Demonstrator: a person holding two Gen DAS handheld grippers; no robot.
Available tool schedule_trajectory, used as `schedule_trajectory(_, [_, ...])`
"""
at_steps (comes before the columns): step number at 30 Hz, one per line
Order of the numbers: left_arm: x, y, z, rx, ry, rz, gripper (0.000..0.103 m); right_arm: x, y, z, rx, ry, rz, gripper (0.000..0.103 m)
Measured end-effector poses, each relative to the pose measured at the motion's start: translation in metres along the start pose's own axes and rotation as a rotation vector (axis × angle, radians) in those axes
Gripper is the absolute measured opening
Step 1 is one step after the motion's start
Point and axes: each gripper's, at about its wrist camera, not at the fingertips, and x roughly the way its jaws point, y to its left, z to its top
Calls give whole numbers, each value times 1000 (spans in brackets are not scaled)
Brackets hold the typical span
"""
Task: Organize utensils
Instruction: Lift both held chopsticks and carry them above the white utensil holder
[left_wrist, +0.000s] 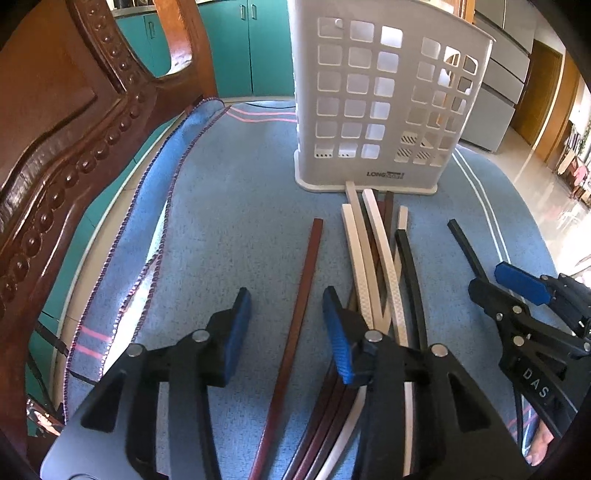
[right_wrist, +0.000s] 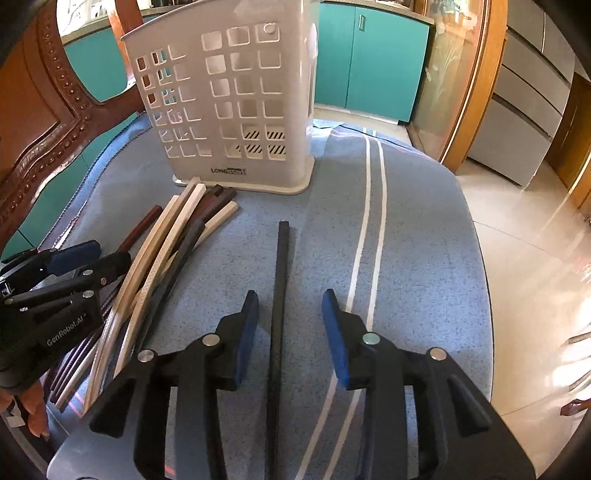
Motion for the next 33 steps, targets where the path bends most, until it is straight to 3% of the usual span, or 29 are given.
schedule_trajectory(3, [0,1,-1,1,-5,-9,21,0,0,1,11,3,34,7])
schedule_trajectory(6, [-1,-1,-2,-2,-5,-22,10,-1,-4,2,34,1,66,7])
schedule_trajectory(10, [-7,2,-2,-23,-16,-39,9,-15,-7,4,46,-49,119,6])
schedule_trajectory(16, [-46,19,-3,-55,-97,-88,7,-69,-14,9,35,-209,233,6])
schedule_trajectory(25, [-157,29,19,-56,-376,-187,7,-156,-42,44,115,-437,362,6])
schedule_trajectory(30, [-210,36,60,-73,-550,-244,7,-193,-47,86,138,-576,400,7])
schedule_trajectory(33, [-230,43,88,-113,-633,-274,7,-212,-53,113,167,-704,403,7])
